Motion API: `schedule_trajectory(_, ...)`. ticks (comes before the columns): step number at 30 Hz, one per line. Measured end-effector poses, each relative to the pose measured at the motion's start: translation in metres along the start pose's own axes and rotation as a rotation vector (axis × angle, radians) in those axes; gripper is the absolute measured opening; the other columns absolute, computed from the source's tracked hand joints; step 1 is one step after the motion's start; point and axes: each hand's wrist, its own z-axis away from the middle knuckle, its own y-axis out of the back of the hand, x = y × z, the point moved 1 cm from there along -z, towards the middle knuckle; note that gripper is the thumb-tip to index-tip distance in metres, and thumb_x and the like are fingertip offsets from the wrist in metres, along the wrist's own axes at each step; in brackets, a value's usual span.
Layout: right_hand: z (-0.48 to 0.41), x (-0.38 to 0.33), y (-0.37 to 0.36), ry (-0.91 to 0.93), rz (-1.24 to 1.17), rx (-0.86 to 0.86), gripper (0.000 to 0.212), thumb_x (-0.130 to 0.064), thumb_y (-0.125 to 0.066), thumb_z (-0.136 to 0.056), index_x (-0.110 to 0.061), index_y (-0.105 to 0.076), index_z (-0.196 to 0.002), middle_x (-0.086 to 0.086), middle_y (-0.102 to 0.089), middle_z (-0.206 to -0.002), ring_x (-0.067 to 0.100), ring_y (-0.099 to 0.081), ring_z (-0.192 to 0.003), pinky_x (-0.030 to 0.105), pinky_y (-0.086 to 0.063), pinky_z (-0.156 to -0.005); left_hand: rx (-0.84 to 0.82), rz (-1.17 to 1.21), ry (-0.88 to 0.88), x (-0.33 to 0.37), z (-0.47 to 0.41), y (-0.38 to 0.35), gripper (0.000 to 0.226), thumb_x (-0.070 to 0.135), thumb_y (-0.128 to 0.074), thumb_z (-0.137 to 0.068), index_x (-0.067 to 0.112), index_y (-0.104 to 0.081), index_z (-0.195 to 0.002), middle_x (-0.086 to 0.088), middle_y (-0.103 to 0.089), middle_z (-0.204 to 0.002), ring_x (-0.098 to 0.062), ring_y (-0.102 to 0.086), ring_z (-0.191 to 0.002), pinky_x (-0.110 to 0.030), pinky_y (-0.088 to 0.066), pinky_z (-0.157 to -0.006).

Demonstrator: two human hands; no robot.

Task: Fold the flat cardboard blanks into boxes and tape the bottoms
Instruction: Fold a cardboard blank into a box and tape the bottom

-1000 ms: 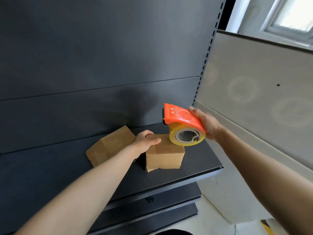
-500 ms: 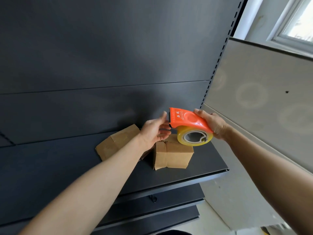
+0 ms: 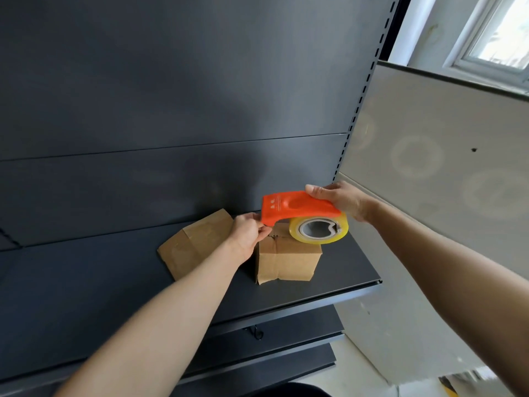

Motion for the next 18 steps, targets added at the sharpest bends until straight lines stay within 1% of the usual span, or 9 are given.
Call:
schedule_trajectory(2, 0.001, -0.001, 0.005, -0.009, 0.095, -0.023, 0.069, -0.073, -0.06, -0.061, -0.007, -0.071, -0.08, 0.009, -0.071, -0.078, 0.022, -0.066, -0.072, 0.036, -0.054, -0.074, 0.012, -0.062, -0.007, -0.005, -0.002, -0.001, 0.023, -0.013, -0.045, -0.089, 0.001, -0.055, -0.076, -0.011, -0.06, -0.08, -0.018, -0.059, -0.083, -0.029, -0.052, -0.085)
schedule_trajectory(4, 0.003, 0.001, 0.01, -0.021, 0.151, -0.021, 0.055, -0.068, -0.061, -0.071, -0.014, -0.068, -0.071, 0.001, -0.065, -0.067, 0.017, -0.062, -0.067, 0.028, -0.049, -0.064, 0.004, -0.079, -0.007, -0.008, -0.004, -0.001, 0.021, -0.013, -0.044, -0.089, 0.0, -0.056, -0.079, -0.012, -0.063, -0.085, -0.018, -0.062, -0.085, -0.027, -0.054, -0.083)
schedule_trajectory(6, 0.003, 0.002, 0.01, -0.019, 0.191, -0.017, 0.049, -0.063, -0.061, -0.078, -0.015, -0.068, -0.074, -0.001, -0.064, -0.068, 0.016, -0.061, -0.068, 0.024, -0.046, -0.062, -0.011, -0.051, 0.003, -0.008, -0.006, -0.001, 0.017, -0.011, -0.044, -0.091, -0.002, -0.056, -0.083, -0.013, -0.064, -0.086, -0.018, -0.065, -0.083, -0.026, -0.055, -0.077)
schedule_trajectory(8, 0.003, 0.001, 0.008, -0.011, 0.227, -0.021, 0.05, -0.061, -0.062, -0.079, -0.012, -0.07, -0.083, 0.0, -0.067, -0.075, 0.015, -0.062, -0.071, 0.024, -0.048, -0.063, -0.001, 0.006, 0.025, -0.007, -0.006, 0.001, 0.013, -0.005, -0.044, -0.094, -0.002, -0.054, -0.088, -0.013, -0.061, -0.083, -0.019, -0.063, -0.078, -0.025, -0.054, -0.07)
schedule_trajectory(9, 0.002, 0.001, 0.006, -0.005, 0.241, -0.023, 0.051, -0.061, -0.062, -0.079, -0.011, -0.071, -0.087, 0.001, -0.068, -0.079, 0.016, -0.063, -0.074, 0.026, -0.049, -0.067, 0.023, 0.048, 0.038, -0.008, -0.007, 0.002, 0.012, -0.003, -0.043, -0.095, 0.0, -0.052, -0.089, -0.013, -0.059, -0.08, -0.018, -0.061, -0.073, -0.024, -0.051, -0.066)
schedule_trajectory(12, 0.0, -0.002, 0.002, -0.014, 0.253, -0.037, 0.052, -0.061, -0.063, -0.078, -0.012, -0.071, -0.094, 0.004, -0.07, -0.088, 0.019, -0.066, -0.081, 0.03, -0.051, -0.078, 0.13, 0.175, 0.088, -0.013, -0.006, 0.009, 0.018, -0.001, -0.039, -0.097, 0.004, -0.047, -0.081, -0.011, -0.047, -0.071, -0.016, -0.049, -0.062, -0.023, -0.045, -0.057)
schedule_trajectory(13, 0.0, -0.003, 0.0, -0.014, 0.251, -0.041, 0.052, -0.061, -0.063, -0.077, -0.012, -0.071, -0.094, 0.004, -0.071, -0.089, 0.019, -0.066, -0.08, 0.03, -0.052, -0.078, 0.152, 0.188, 0.096, -0.015, -0.005, 0.012, 0.022, 0.0, -0.039, -0.097, 0.005, -0.046, -0.078, -0.01, -0.045, -0.069, -0.016, -0.048, -0.06, -0.024, -0.045, -0.057)
schedule_trajectory(15, -0.002, -0.006, -0.003, -0.003, 0.264, -0.043, 0.052, -0.061, -0.064, -0.077, -0.012, -0.071, -0.092, 0.004, -0.071, -0.087, 0.018, -0.066, -0.078, 0.03, -0.052, -0.077, 0.184, 0.199, 0.101, -0.018, -0.005, 0.019, 0.026, 0.002, -0.041, -0.098, 0.006, -0.045, -0.072, -0.01, -0.047, -0.068, -0.017, -0.05, -0.06, -0.029, -0.05, -0.061)
schedule_trajectory(18, -0.001, -0.011, -0.008, 0.002, 0.298, -0.033, 0.049, -0.062, -0.064, -0.077, -0.015, -0.071, -0.089, 0.0, -0.069, -0.083, 0.015, -0.064, -0.075, 0.028, -0.05, -0.072, 0.186, 0.224, 0.135, -0.023, -0.001, 0.026, 0.018, 0.008, -0.048, -0.098, 0.004, -0.049, -0.08, -0.01, -0.05, -0.074, -0.02, -0.055, -0.067, -0.037, -0.054, -0.073)
